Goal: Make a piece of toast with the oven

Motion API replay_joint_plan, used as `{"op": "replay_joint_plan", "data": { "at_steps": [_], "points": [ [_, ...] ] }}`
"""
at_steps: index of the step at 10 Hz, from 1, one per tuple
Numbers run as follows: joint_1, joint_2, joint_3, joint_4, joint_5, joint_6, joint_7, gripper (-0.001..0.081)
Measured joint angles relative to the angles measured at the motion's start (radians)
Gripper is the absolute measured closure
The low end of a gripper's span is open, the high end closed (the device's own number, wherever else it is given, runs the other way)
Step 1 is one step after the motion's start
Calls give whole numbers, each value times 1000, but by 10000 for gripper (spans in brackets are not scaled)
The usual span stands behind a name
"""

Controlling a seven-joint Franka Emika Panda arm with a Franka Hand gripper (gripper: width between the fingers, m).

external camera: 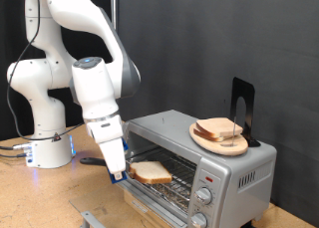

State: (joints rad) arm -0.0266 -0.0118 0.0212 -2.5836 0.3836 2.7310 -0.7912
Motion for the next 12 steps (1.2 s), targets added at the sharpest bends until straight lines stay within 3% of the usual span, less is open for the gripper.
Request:
{"op": "replay_joint_plan", "data": {
  "at_steps": [3, 8, 12],
  "points": [
    [-3, -52, 4, -28, -77, 7, 15, 406],
    [-63, -139, 4, -72, -277, -44, 122, 406],
    [-80, -152, -1, -82, -284, -54, 126, 406]
  ]
}}
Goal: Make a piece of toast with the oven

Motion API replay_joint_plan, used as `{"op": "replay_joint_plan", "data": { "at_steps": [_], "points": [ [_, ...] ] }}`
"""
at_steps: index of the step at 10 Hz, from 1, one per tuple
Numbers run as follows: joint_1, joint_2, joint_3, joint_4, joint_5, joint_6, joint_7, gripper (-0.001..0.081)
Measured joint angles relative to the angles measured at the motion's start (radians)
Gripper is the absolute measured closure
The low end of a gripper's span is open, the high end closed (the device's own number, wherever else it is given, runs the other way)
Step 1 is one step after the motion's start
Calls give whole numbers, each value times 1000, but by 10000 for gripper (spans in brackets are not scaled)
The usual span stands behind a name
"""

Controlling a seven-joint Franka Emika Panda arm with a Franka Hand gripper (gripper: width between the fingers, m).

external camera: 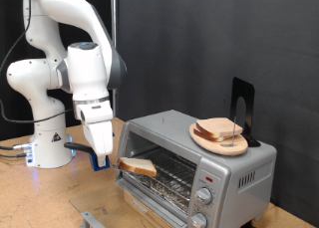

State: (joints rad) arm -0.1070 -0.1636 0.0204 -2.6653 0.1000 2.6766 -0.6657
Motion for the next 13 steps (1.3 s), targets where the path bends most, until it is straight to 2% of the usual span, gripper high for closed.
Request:
{"op": "replay_joint_plan", "data": {
  "at_steps": [4, 8, 13],
  "points": [
    [11, -33, 7, 31, 76, -133, 10, 406],
    [16, -35, 54, 90, 87, -258, 162, 406],
    [16, 38, 86, 155, 83, -272, 258, 406]
  ]
}}
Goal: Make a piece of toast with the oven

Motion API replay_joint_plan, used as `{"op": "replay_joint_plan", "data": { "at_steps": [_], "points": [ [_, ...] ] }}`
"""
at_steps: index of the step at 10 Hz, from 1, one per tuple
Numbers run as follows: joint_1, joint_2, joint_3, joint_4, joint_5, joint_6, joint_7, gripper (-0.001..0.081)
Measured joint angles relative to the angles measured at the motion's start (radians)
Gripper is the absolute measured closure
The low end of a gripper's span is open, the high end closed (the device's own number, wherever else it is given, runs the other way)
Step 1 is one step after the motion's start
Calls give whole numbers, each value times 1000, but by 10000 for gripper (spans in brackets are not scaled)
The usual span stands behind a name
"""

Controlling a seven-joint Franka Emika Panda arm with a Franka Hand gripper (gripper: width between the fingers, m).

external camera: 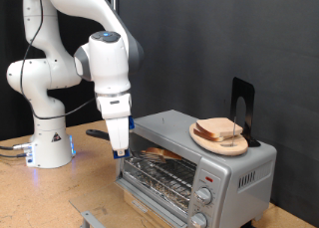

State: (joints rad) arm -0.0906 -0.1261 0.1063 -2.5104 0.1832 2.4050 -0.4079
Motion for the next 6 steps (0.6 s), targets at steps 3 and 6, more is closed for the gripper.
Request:
{"op": "replay_joint_plan", "data": {
  "at_steps": [3, 6],
  "points": [
    [-14, 15, -7, -15, -52, 12, -31, 406],
    [-38, -1, -40, -83, -72, 53, -119, 406]
  ]
}}
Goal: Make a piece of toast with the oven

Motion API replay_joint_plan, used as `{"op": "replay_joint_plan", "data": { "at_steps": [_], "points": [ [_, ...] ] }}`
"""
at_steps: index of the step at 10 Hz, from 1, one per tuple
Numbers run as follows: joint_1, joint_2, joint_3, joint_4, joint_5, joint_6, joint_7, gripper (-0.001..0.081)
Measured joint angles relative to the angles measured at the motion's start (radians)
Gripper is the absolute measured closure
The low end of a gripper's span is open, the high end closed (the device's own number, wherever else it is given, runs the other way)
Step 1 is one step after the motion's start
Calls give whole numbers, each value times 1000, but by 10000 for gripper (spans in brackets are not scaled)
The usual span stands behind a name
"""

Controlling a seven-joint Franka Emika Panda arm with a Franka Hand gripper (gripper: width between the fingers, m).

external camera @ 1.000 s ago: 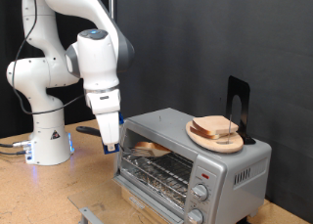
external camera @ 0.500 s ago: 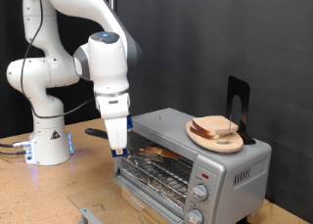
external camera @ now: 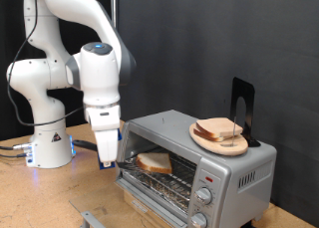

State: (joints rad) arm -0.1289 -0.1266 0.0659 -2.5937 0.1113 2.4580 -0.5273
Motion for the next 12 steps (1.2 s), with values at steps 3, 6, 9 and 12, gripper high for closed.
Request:
{"op": "replay_joint_plan", "data": {
  "at_steps": [3, 6, 9, 12],
  "points": [
    [-2, -24, -15, -25, 12, 8, -20, 406],
    [0, -40, -14, -23, 47, -11, -23, 406],
    [4, -30, 17, 2, 56, -26, 65, 406],
    [7, 12, 53, 47, 56, -26, 150, 406]
  ]
}}
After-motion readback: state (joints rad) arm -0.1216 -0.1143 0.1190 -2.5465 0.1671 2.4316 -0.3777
